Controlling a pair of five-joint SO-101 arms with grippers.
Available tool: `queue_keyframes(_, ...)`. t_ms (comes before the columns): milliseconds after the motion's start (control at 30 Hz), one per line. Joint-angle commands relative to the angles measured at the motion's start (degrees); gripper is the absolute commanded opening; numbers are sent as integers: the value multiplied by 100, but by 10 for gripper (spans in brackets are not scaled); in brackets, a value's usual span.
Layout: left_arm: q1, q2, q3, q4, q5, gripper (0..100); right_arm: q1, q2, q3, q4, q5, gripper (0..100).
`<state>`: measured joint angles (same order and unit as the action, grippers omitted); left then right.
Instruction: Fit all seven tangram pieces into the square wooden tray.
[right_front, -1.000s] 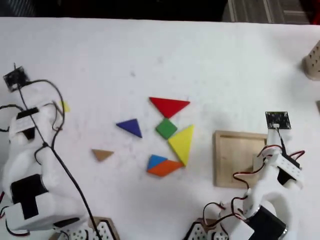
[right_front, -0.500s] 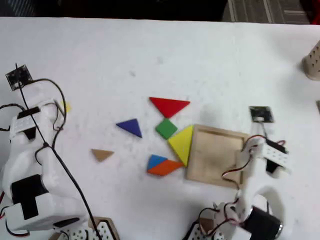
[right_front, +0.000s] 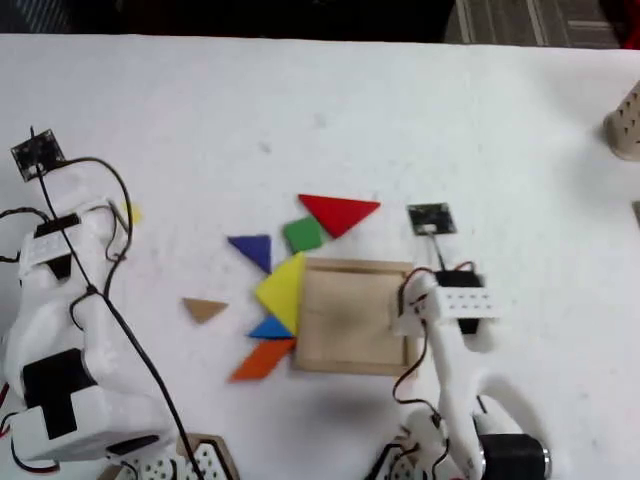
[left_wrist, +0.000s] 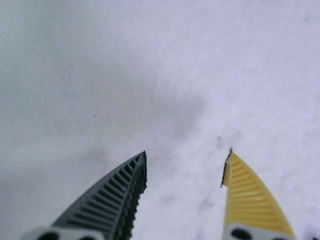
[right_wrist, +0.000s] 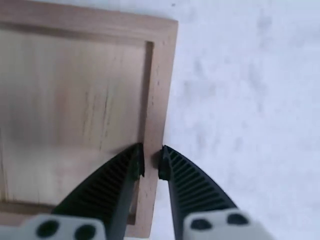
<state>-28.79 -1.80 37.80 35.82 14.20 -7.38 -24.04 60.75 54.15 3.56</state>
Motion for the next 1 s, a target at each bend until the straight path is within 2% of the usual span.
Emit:
queue_keyframes(0, 75, -22, -62, -185, -44, 269, -303, -242, -123, -171, -334, 24)
queue_keyframes(200, 75, -40, -62, -176, -44, 271, -40, -251, -79, -119, -325, 231)
queue_keyframes(267, 92, -66, -62, -123, -18, 271, 189, -259, -88, -66, -325, 269)
queue_keyframes(400, 567, -171, -281, 765, -18, 271, 593, -259, -79, -84, -299, 252)
queue_keyframes(533, 1051, -602, -431, 1670, 18, 271, 901, -215, -79, -171, 273, 193)
queue_keyframes(667, 1754, -1095, -431, 2242, 624, 273, 1147, -207, -70, -347, 343, 146)
queue_keyframes(867, 3073, -1007, -440, 2259, 1424, 277, 1156, -198, -70, -347, 369, 145)
queue_keyframes(967, 3433, -611, -563, 2110, 1846, 326, 1138, -198, 9, -365, 369, 145)
